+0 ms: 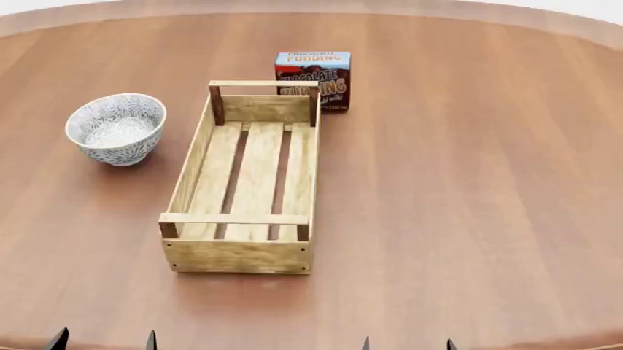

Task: Pick up the bowl on the left and put it in the tray.

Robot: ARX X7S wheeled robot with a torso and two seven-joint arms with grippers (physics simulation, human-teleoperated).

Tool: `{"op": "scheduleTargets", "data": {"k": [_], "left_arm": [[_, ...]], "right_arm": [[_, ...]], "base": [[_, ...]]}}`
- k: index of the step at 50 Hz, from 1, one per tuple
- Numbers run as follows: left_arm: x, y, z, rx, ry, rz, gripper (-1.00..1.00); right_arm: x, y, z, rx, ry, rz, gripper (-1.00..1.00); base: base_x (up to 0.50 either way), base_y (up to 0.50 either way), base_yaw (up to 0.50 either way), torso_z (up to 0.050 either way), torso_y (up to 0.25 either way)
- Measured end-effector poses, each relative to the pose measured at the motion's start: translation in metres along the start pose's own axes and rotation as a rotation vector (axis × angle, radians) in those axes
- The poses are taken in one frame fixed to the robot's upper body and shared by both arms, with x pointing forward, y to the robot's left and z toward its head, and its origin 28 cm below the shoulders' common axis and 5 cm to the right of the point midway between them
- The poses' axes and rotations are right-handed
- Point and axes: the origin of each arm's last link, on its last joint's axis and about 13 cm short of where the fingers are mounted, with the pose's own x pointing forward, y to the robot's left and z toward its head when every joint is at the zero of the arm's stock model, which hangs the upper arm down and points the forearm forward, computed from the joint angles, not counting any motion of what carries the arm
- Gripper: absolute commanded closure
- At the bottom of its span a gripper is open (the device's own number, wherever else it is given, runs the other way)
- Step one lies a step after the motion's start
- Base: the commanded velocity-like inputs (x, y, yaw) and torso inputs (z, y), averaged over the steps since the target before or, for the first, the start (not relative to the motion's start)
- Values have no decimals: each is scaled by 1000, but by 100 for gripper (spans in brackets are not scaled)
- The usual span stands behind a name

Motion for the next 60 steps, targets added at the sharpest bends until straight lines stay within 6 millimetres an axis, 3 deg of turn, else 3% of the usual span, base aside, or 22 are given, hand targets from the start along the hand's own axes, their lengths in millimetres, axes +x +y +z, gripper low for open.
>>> {"op": "scheduleTargets", "data": {"k": [5, 7, 23, 46, 60], "left_arm": [[0, 0, 0, 3, 3, 7, -100], [4, 5, -13, 29, 37, 32, -100], [0, 1, 2, 105, 36, 85, -100], [-15, 0, 78, 85, -165, 108, -100], [-27, 2, 105, 71, -259, 120, -100]], "right_arm": [[0, 0, 0, -5, 3, 2, -100], [5, 2, -11, -9, 35, 1, -100], [0, 1, 4, -18, 15, 5, -100], [-14, 3, 89, 6, -221, 22, -100], [-25, 4, 120, 8, -302, 30, -100]], "base": [[0, 0, 0, 0, 0], [0, 0, 0, 0, 0], [0, 0, 0, 0, 0], [0, 0, 0, 0, 0], [0, 0, 0, 0, 0]]}}
